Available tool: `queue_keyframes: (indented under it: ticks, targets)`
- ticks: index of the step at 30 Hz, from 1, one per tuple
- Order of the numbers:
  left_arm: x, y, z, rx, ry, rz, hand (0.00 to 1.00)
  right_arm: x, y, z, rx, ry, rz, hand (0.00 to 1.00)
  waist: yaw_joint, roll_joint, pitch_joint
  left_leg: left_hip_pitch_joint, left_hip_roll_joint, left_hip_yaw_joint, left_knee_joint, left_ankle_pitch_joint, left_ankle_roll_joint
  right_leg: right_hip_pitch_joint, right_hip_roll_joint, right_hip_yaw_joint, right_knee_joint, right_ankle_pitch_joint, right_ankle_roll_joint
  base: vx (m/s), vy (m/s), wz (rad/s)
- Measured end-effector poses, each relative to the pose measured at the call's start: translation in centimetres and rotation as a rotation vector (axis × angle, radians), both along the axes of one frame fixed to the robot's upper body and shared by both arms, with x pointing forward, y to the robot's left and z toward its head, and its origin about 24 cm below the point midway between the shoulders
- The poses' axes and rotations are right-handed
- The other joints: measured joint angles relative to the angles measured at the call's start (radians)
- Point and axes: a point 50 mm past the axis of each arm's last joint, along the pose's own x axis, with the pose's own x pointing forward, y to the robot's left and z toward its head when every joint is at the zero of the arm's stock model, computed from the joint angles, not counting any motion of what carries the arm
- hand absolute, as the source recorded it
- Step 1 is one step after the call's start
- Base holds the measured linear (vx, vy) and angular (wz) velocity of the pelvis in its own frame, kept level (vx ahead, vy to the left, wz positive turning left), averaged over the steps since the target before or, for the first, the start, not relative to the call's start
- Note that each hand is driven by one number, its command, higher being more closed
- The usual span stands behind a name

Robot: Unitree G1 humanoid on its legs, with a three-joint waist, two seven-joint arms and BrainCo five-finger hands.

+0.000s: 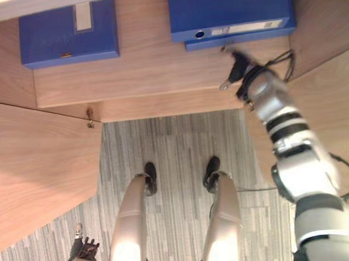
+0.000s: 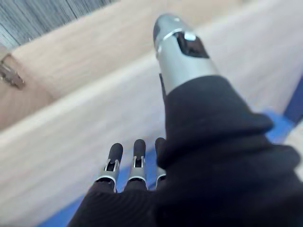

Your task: Walk over to the cabinet, pick up the folder, carry it to the office cabinet, place the folder inside the office cabinet, then close the office cabinet door

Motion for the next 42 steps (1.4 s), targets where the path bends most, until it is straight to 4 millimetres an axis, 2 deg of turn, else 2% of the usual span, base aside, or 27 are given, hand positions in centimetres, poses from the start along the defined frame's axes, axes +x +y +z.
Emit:
queue_keyframes:
  ticks: [1, 2, 3, 4, 6, 7, 11, 14, 16, 19, 23, 27, 32, 34, 38, 42]
  targets:
    - [1.3, -0.4, 0.4, 0.001, -0.020, -0.020, 0.00, -0.1, 0.8, -0.1, -0.024, -0.005, 0.026, 0.00, -0.002, -0.001, 0.000, -0.001, 0.002, 0.001, 0.000, 0.001, -0.001, 0.000, 0.003, 0.000, -0.004, 0.004, -0.002, -0.01, 0.041, -0.12]
    - [4.2, -1.5, 1.6, 0.001, -0.066, -0.069, 0.00, -0.2, 2.3, -0.5, -0.086, 0.017, 0.081, 0.00, -0.008, -0.003, -0.001, -0.001, 0.003, 0.002, -0.001, 0.001, -0.002, 0.000, 0.003, 0.001, -0.005, 0.007, -0.004, -0.02, 0.045, -0.06]
    - [5.6, -2.0, 2.2, 0.004, -0.095, -0.094, 0.00, -0.2, 3.1, -0.8, -0.114, 0.027, 0.105, 0.00, -0.010, -0.007, -0.003, -0.001, 0.004, 0.002, 0.000, 0.002, -0.002, 0.000, 0.004, 0.001, -0.006, 0.009, -0.005, -0.02, 0.044, -0.10]
    - [8.1, -2.8, 3.6, 0.006, -0.155, -0.133, 0.00, -0.3, 4.9, -1.4, -0.150, 0.046, 0.160, 0.00, -0.020, -0.018, -0.009, -0.001, 0.011, 0.006, -0.001, 0.002, -0.002, -0.001, 0.011, 0.003, -0.014, 0.014, -0.006, -0.02, 0.045, -0.19]
    - [10.7, -3.4, 5.5, 0.012, -0.231, -0.155, 0.00, -0.7, 7.0, -2.4, -0.199, 0.069, 0.238, 0.00, -0.032, -0.040, -0.020, 0.004, 0.023, 0.014, -0.011, 0.002, -0.003, -0.002, 0.022, 0.006, -0.032, 0.024, -0.009, 0.01, 0.052, -0.23]
    - [11.2, -3.8, 5.7, 0.004, -0.243, -0.161, 0.00, -0.8, 7.5, -2.6, -0.209, 0.076, 0.263, 0.00, -0.037, -0.044, -0.021, 0.009, 0.024, 0.020, -0.016, 0.002, -0.003, 0.000, 0.023, 0.007, -0.037, 0.026, -0.007, 0.03, 0.063, -0.12]
    - [10.9, -3.5, 5.4, 0.006, -0.213, -0.147, 0.00, -0.9, 8.5, -2.0, -0.245, 0.070, 0.300, 0.00, -0.041, -0.046, -0.020, 0.019, 0.030, 0.029, -0.031, 0.002, -0.004, 0.002, 0.029, 0.008, -0.046, 0.029, -0.008, 0.04, 0.041, -0.07]
    - [10.5, -3.1, 5.1, 0.002, -0.189, -0.126, 0.00, -1.4, 10.0, -1.5, -0.273, 0.064, 0.367, 0.00, -0.040, -0.047, -0.020, 0.032, 0.036, 0.030, -0.036, 0.002, -0.005, 0.016, 0.037, 0.007, -0.055, 0.030, -0.007, 0.03, 0.044, -0.07]
    - [10.1, -2.3, 4.9, 0.001, -0.170, -0.097, 0.00, -4.0, 14.0, 1.9, -0.168, -0.065, 0.577, 0.00, -0.039, -0.053, -0.017, 0.040, 0.054, 0.032, -0.038, -0.001, -0.009, 0.029, 0.057, 0.005, -0.079, 0.039, -0.009, 0.01, 0.087, -0.16]
    - [9.6, -1.5, 4.7, 0.004, -0.165, -0.061, 0.00, -6.6, 16.4, 3.8, -0.047, -0.122, 0.752, 0.00, -0.037, -0.058, -0.015, 0.042, 0.054, 0.033, -0.041, -0.001, -0.009, 0.029, 0.057, 0.005, -0.081, 0.039, -0.009, 0.01, 0.047, -0.03]
    - [8.2, -0.3, 4.1, 0.023, -0.136, -0.015, 0.00, -9.1, 18.4, 3.8, 0.177, -0.031, 0.957, 0.00, -0.026, -0.059, -0.014, 0.043, 0.054, 0.032, -0.047, -0.001, -0.010, 0.032, 0.057, 0.001, -0.086, 0.039, -0.009, 0.02, 0.046, 0.01]
    - [5.9, 0.0, 3.0, 0.051, -0.086, 0.042, 0.00, -10.0, 20.2, 3.8, 0.345, -0.013, 1.022, 0.00, -0.011, -0.059, -0.014, 0.044, 0.050, 0.021, -0.048, 0.000, -0.011, 0.042, 0.049, -0.015, -0.085, 0.037, -0.009, 0.02, 0.046, 0.07]
    - [3.3, -0.3, 1.6, 0.058, -0.011, 0.092, 0.00, -9.8, 21.3, 4.3, 0.542, -0.063, 1.003, 0.00, 0.010, -0.059, -0.014, 0.057, 0.026, 0.000, -0.048, 0.000, -0.012, 0.065, 0.021, -0.033, -0.066, 0.016, -0.003, -0.01, 0.043, 0.21]
    - [2.6, -0.4, 1.3, 0.060, 0.012, 0.110, 0.00, -9.2, 21.2, 4.9, 0.632, -0.103, 0.956, 0.00, 0.031, -0.058, -0.014, 0.051, 0.020, -0.006, -0.047, 0.001, -0.013, 0.065, 0.014, -0.041, -0.065, 0.015, -0.005, -0.02, 0.037, 0.12]
    - [2.1, -0.3, 1.2, 0.067, 0.024, 0.130, 0.00, -7.8, 20.8, 5.4, 0.729, -0.131, 0.866, 0.00, 0.041, -0.058, -0.014, 0.035, 0.014, -0.022, -0.041, 0.002, -0.014, 0.064, 0.007, -0.055, -0.063, 0.013, -0.005, 0.00, 0.035, 0.11]
    - [2.2, -0.7, 1.2, 0.058, 0.019, 0.148, 0.00, -5.4, 19.8, 6.2, 0.864, -0.139, 0.722, 0.00, 0.040, -0.053, -0.011, 0.016, 0.000, -0.034, -0.028, 0.002, -0.014, 0.052, -0.008, -0.061, -0.044, 0.004, -0.004, -0.01, 0.029, 0.11]
